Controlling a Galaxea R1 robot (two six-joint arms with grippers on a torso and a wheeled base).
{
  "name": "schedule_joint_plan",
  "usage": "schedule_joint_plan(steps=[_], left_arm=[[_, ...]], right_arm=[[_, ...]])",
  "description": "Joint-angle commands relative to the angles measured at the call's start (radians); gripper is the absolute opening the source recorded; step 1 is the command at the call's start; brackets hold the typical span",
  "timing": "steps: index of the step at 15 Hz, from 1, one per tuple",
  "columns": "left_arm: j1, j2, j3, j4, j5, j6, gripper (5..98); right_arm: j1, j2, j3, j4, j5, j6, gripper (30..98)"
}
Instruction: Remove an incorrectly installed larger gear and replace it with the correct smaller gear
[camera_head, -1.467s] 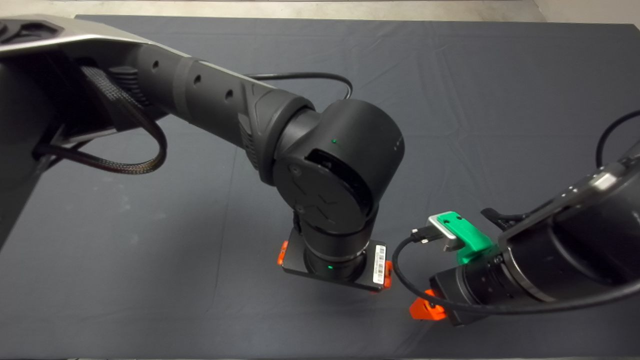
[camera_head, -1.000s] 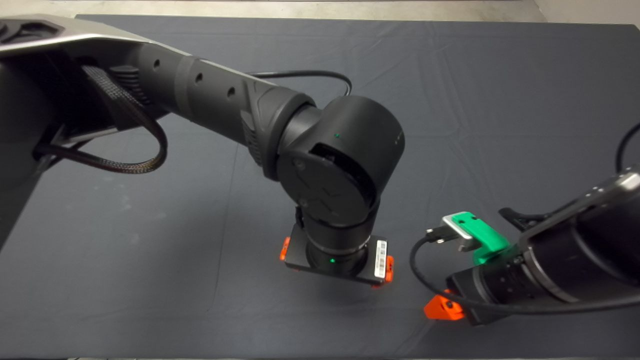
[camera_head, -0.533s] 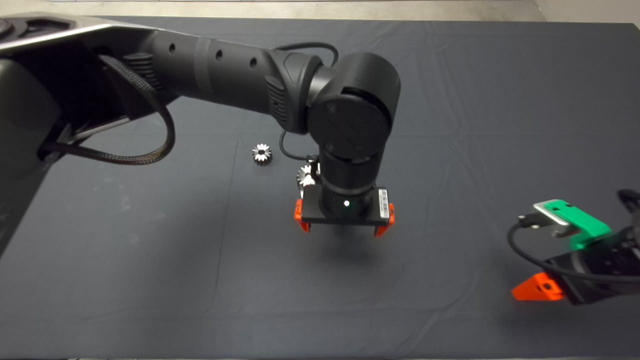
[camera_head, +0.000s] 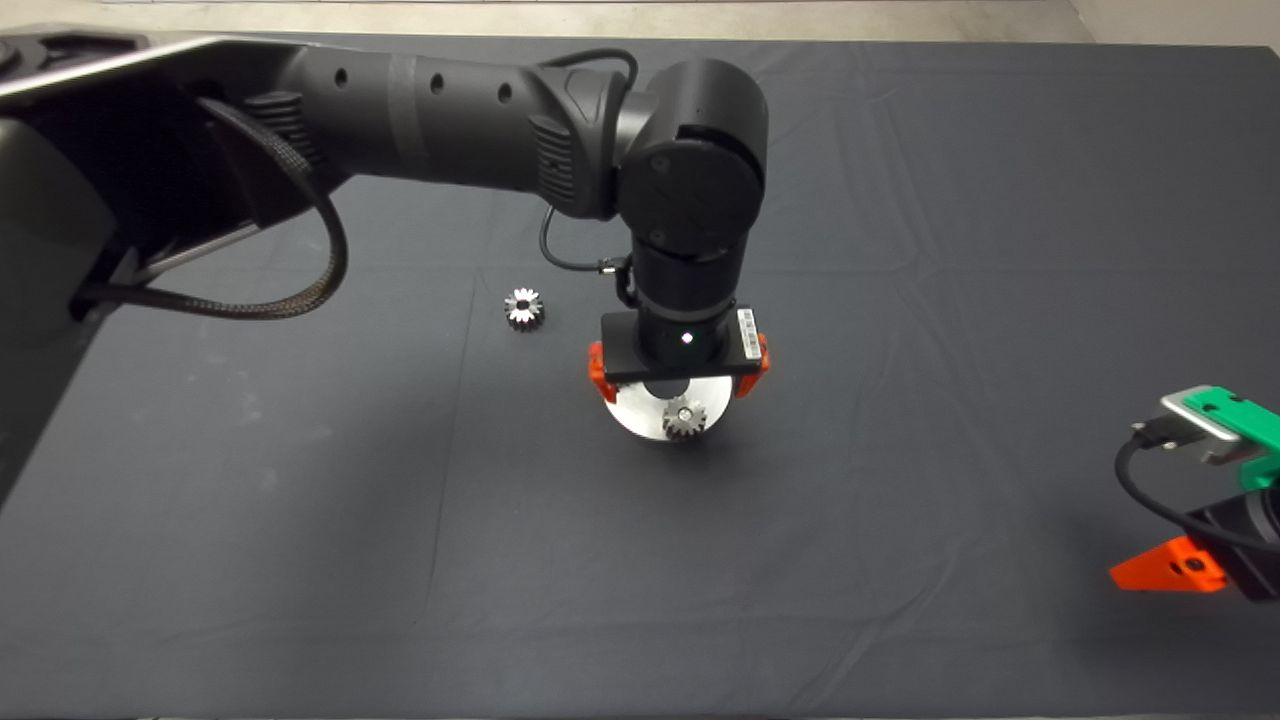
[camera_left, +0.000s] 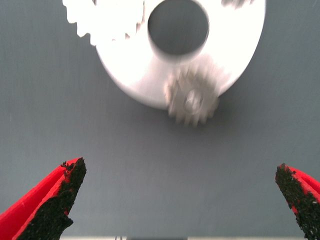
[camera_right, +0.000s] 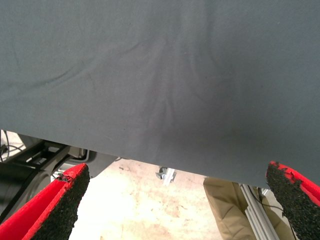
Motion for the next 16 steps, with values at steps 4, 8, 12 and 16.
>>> schedule_joint_plan(steps=[4,8,12,16], left_arm=[[0.111,0.005,-0.035,0.145,0.032,0.052,97.7],[0.175,0.005,-0.038,0.3,0.031,0.088,97.7],[0.172,0.007,-0.151,0.302,0.028,0.198,97.7],[0.167,0.007,-0.209,0.3,0.043,0.259,97.7]], right_arm=[[0.038,-0.012,0.004,0.06,-0.091,-0.02,93.4],[0.039,0.02,0.014,0.065,-0.091,-0.011,93.4],[0.04,0.03,0.018,0.065,-0.088,-0.006,93.4],[0.04,0.077,0.019,0.063,-0.086,0.058,93.4]])
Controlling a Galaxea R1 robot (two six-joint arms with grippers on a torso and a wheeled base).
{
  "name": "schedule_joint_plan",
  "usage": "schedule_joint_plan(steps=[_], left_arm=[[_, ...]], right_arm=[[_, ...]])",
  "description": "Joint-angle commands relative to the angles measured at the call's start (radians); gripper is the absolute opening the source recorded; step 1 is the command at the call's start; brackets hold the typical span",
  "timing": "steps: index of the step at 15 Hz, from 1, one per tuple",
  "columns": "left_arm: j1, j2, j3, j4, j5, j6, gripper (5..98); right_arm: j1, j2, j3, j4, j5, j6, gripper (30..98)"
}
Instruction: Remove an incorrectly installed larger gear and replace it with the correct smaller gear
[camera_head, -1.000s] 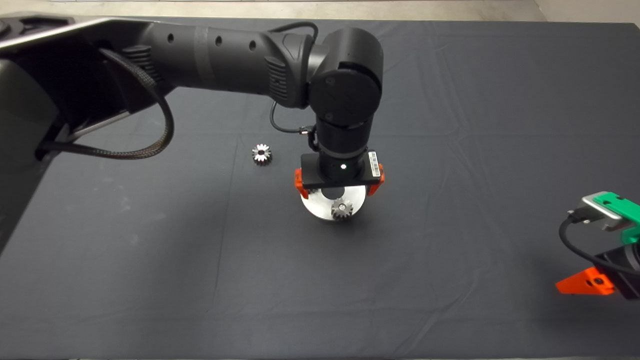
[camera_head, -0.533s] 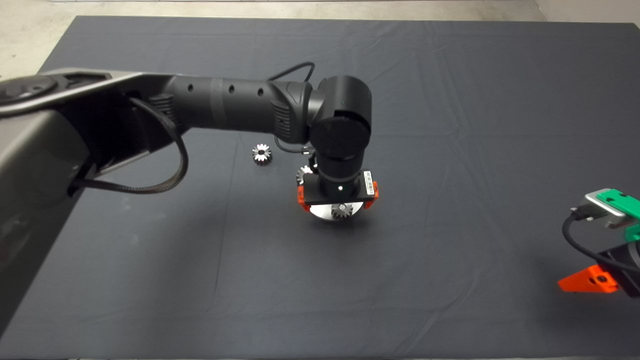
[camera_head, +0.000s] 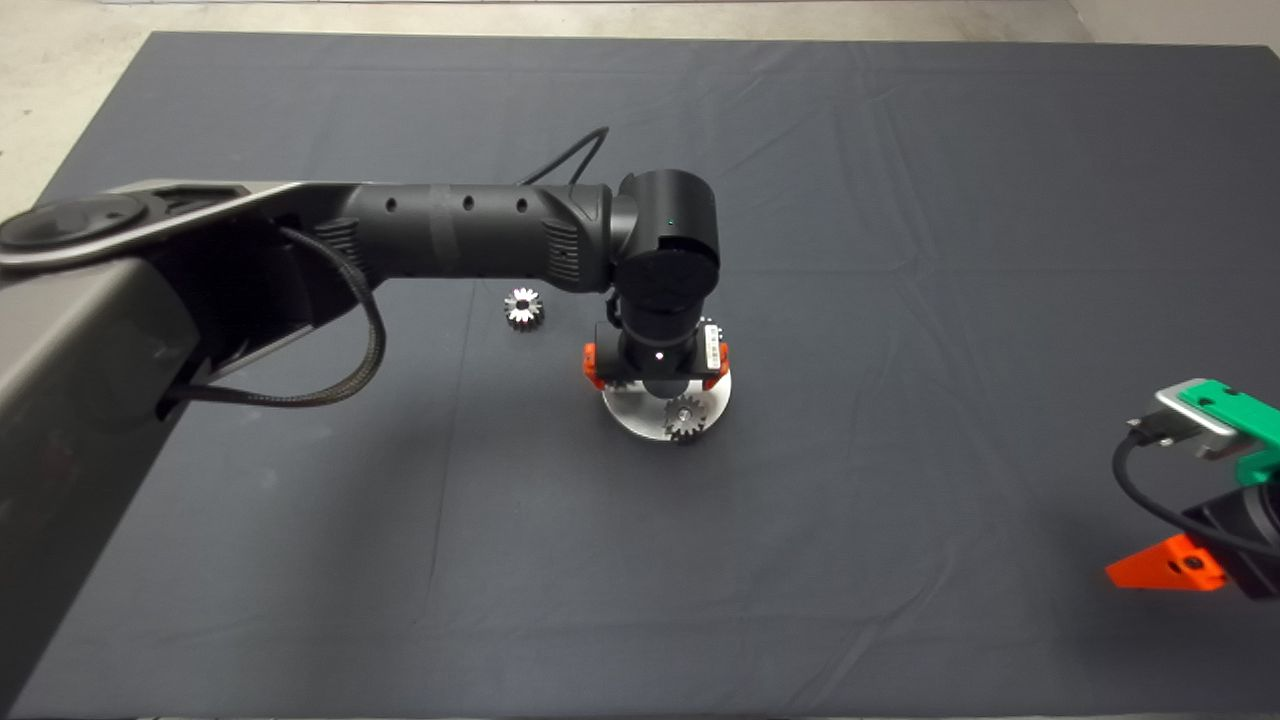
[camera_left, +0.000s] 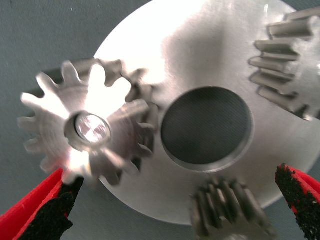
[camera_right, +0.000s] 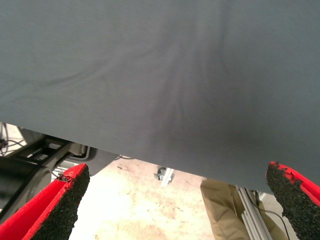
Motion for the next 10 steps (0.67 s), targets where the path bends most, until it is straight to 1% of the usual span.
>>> schedule_joint_plan(steps=[1,2,3,5,10], left_arm=[[-0.024,0.002,-0.047,0.004,0.06,0.032,97.7],[-0.035,0.002,-0.064,-0.015,0.066,0.044,97.7],[-0.043,0.002,-0.076,-0.035,0.067,0.05,97.7],[-0.044,0.002,-0.085,-0.036,0.067,0.063,97.7],[-0.044,0.002,-0.107,-0.036,0.066,0.07,97.7]], right_arm=[[0.018,0.053,0.013,0.036,-0.087,0.072,93.4],[0.018,0.055,0.013,0.036,-0.087,0.073,93.4],[0.018,0.056,0.013,0.036,-0.087,0.073,93.4],[0.018,0.056,0.013,0.036,-0.087,0.076,93.4],[0.018,0.053,0.034,0.036,-0.087,0.089,93.4]])
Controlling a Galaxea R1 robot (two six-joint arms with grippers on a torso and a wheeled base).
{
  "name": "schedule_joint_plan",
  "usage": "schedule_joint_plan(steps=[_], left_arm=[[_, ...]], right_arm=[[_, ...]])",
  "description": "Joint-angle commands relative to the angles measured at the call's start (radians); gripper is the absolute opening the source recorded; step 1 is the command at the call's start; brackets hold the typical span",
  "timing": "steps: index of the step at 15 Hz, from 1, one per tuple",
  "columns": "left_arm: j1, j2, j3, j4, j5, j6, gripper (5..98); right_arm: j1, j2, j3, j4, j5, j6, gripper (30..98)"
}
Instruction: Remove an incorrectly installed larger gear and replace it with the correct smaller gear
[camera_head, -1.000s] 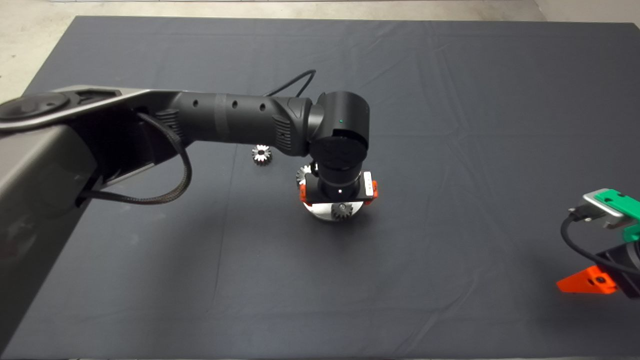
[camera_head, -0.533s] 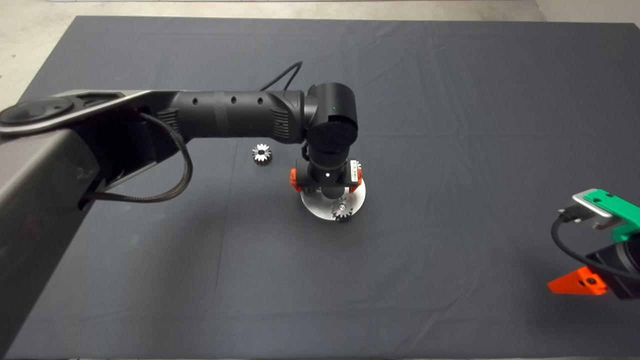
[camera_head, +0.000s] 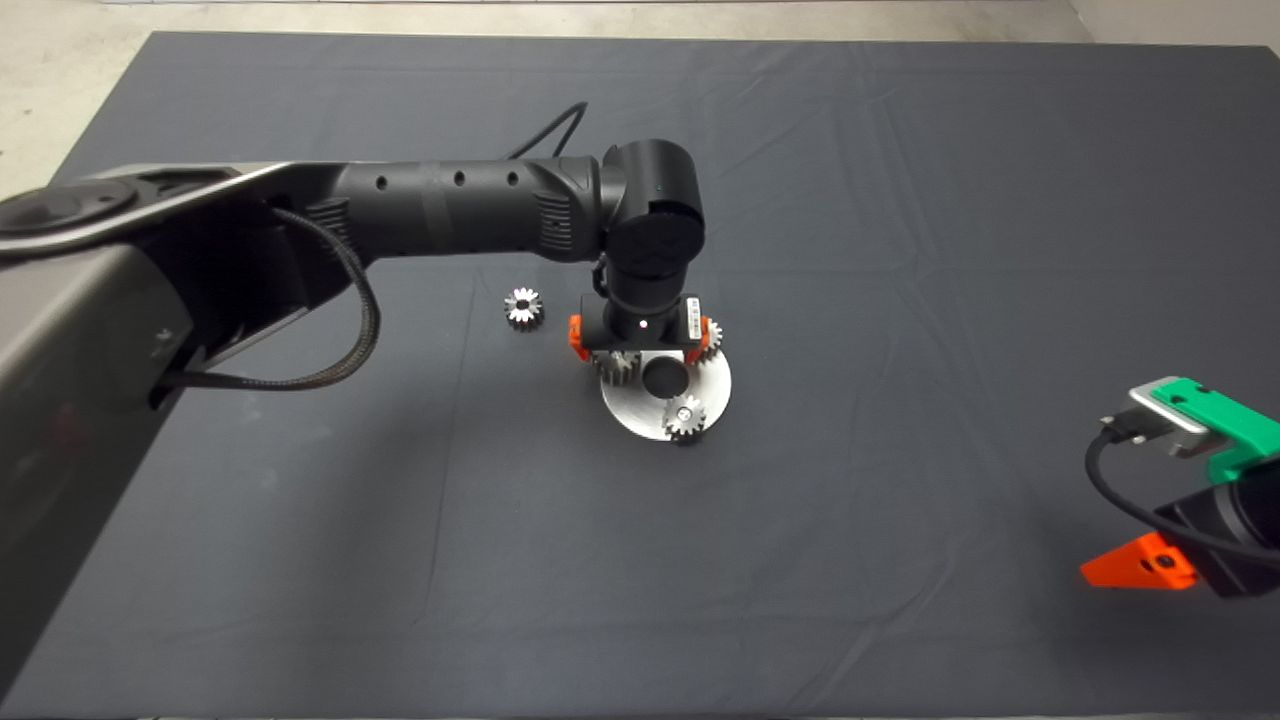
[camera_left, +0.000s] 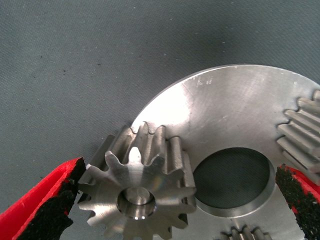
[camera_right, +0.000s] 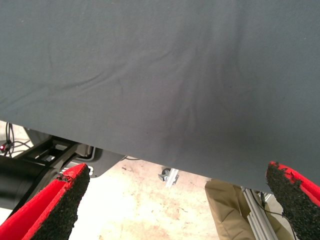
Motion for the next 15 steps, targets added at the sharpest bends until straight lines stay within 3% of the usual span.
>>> schedule_joint_plan(steps=[1,4,9,11,15], left_arm=[[-0.022,0.002,-0.015,-0.02,0.067,0.013,97.7],[-0.022,0.001,-0.012,-0.093,0.062,0.012,97.7],[-0.017,-0.006,-0.003,-0.135,0.064,0.003,94.7],[-0.017,-0.003,0.004,-0.136,0.064,0.0,94.4],[-0.016,-0.004,-0.002,-0.107,0.064,0.001,85.0]], right_arm=[[0.017,0.003,0.02,0.035,-0.088,0.019,93.4],[0.019,-0.004,0.021,0.035,-0.09,0.019,93.4],[0.022,-0.009,0.027,0.035,-0.091,0.02,93.4],[0.023,-0.009,0.027,0.035,-0.091,0.02,93.4],[0.025,-0.006,0.037,0.037,-0.091,0.023,93.4]])
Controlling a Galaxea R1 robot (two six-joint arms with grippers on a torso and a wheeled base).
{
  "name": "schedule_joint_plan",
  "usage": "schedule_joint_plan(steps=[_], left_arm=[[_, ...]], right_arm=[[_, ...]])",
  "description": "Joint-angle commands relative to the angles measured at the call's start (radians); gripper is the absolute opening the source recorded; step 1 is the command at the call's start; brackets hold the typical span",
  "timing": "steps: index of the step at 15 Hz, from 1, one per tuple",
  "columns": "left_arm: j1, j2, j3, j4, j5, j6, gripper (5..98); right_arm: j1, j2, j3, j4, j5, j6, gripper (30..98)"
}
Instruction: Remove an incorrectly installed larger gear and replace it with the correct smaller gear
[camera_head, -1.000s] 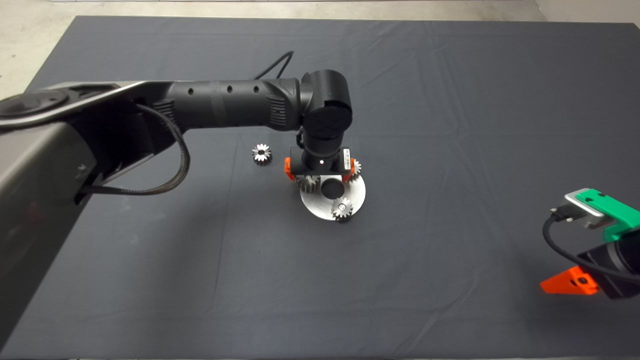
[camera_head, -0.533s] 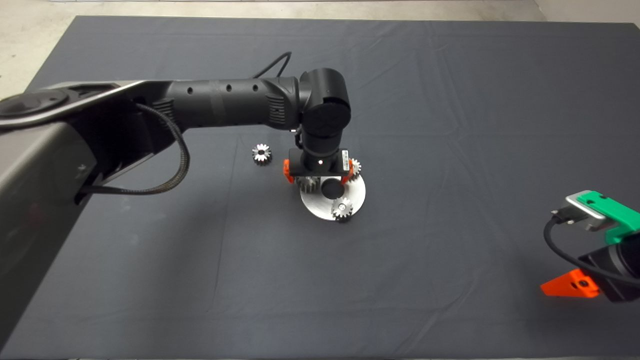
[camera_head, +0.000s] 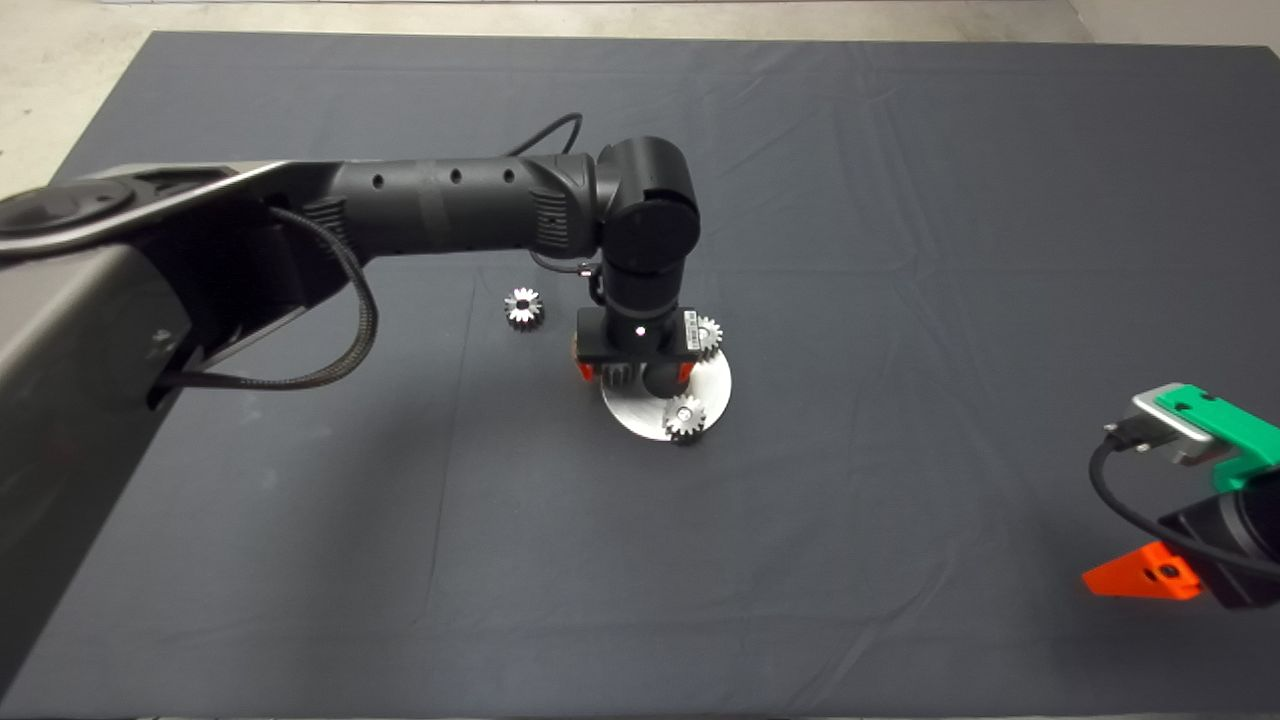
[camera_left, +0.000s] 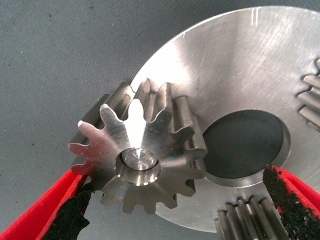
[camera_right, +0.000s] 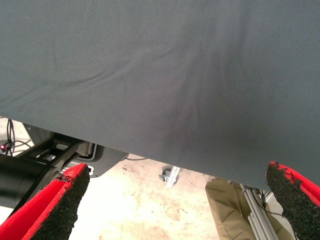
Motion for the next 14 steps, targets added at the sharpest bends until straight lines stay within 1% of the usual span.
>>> schedule_joint_plan(steps=[1,2,3,4,5,7,8,10,12,13,14], left_arm=[[-0.014,-0.001,0.005,0.045,0.064,0.002,84.6],[-0.014,-0.001,0.0,0.076,0.064,0.005,84.6],[-0.014,-0.001,-0.011,0.089,0.064,0.009,84.6],[-0.013,-0.001,-0.026,0.094,0.064,0.024,84.6],[-0.013,-0.001,-0.047,0.111,0.064,0.046,84.6],[-0.011,-0.001,-0.084,0.15,0.064,0.056,84.6],[-0.011,-0.001,-0.092,0.153,0.064,0.057,84.6],[-0.011,-0.001,-0.092,0.15,0.064,0.056,79.8],[-0.011,-0.003,-0.095,0.148,0.065,0.056,79.7],[-0.012,-0.008,-0.094,0.14,0.068,0.056,79.7],[-0.011,-0.013,-0.093,0.116,0.068,0.056,79.7]], right_arm=[[0.022,-0.001,0.016,0.036,-0.092,0.008,93.4],[0.026,-0.003,0.016,0.039,-0.091,0.008,93.4],[0.026,-0.006,0.018,0.039,-0.089,0.009,93.4],[0.026,-0.006,0.02,0.039,-0.088,0.009,93.4],[0.024,-0.006,0.021,0.036,-0.089,0.012,93.4],[0.026,-0.004,0.021,0.036,-0.091,0.016,93.4],[0.026,-0.004,0.021,0.036,-0.091,0.016,93.4],[0.026,-0.005,0.021,0.036,-0.091,0.016,93.4],[0.026,-0.006,0.021,0.035,-0.091,0.016,93.4],[0.026,-0.007,0.021,0.035,-0.091,0.016,93.4],[0.026,-0.007,0.021,0.035,-0.091,0.016,93.4]])
